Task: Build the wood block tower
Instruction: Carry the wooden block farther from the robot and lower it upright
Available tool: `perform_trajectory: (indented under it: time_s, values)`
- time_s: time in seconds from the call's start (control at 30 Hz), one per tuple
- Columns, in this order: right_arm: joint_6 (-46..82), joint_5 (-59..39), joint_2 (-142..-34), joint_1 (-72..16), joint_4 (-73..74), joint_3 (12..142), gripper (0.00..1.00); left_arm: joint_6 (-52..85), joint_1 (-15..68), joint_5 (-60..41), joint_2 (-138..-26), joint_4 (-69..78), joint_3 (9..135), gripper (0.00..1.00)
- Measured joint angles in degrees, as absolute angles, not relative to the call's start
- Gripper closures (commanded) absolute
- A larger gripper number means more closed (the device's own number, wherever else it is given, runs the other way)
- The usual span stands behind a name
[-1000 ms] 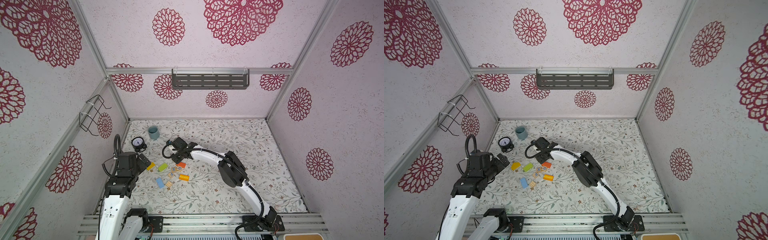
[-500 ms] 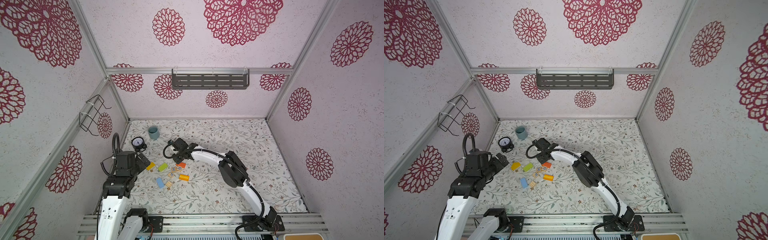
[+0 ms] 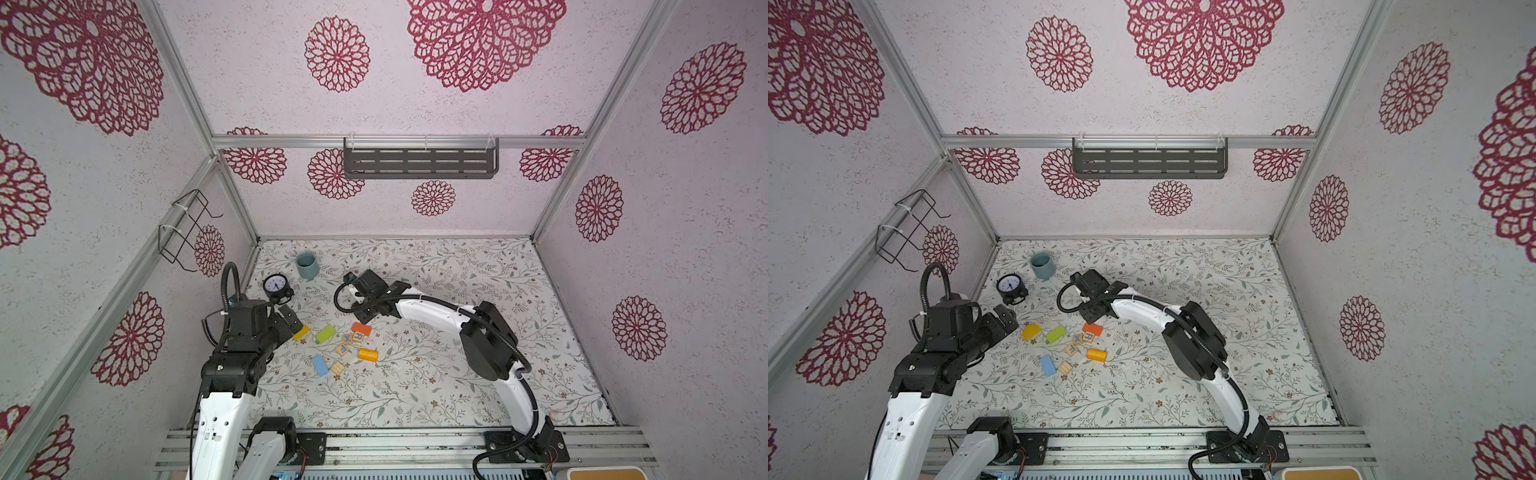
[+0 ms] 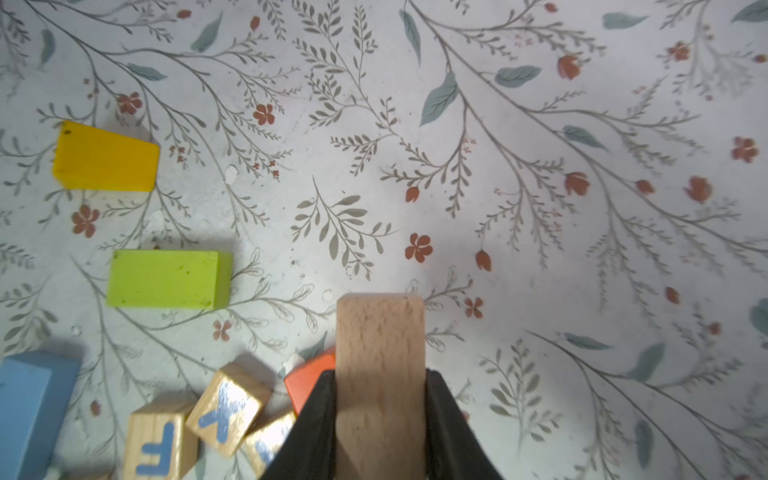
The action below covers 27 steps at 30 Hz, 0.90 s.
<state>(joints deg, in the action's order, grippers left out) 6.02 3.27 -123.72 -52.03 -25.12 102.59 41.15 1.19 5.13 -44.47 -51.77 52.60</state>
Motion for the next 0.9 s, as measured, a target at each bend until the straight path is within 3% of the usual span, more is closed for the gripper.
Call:
perform_trajectory:
  time_s: [0.5, 0.9]
  values:
    - [10.5, 5.2, -103.7, -45.3, -21.7, 73.3, 0.79, 42.3, 20.1, 10.7, -62.9, -45.8, 56.5, 0.03]
    - [21.6, 9.3, -94.1, -37.5, -17.6, 59.4, 0.81, 42.7, 27.9, 14.9, -77.0, -41.9, 60.0, 0.03]
